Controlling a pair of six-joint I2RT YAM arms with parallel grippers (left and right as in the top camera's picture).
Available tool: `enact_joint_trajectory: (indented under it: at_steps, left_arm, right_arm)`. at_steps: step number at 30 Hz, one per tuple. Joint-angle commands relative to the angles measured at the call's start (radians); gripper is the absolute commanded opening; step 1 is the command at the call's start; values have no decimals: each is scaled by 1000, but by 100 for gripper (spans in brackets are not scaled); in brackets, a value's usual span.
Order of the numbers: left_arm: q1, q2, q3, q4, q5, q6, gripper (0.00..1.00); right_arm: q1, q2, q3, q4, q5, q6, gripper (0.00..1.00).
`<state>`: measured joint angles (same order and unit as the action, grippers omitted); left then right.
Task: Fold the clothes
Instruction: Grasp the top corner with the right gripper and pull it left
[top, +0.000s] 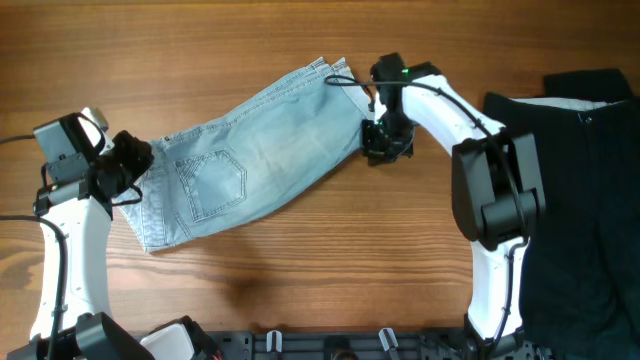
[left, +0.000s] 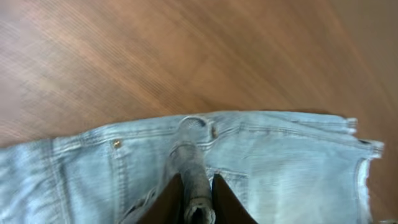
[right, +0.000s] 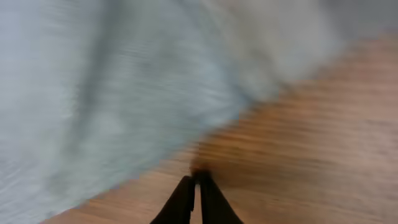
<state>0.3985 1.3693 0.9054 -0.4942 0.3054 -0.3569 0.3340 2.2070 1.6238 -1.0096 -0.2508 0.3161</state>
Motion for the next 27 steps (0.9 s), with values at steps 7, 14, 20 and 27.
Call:
enact_joint_trajectory:
  at_steps: [7, 14, 20, 27]
  left_arm:
    - [-4, -13, 19, -24, -14, 38, 17]
    - [-4, -13, 19, -44, 13, 35, 17]
    - [-4, -13, 19, -45, 13, 35, 17]
    - [-4, -13, 19, -22, 12, 36, 19]
  right_arm:
    - [0, -167, -3, 391, -37, -121, 19]
    - [-33, 23, -3, 553, 35, -64, 54]
    - [-72, 32, -3, 537, 102, -232, 70]
    - [-55, 51, -3, 313, -230, -346, 52]
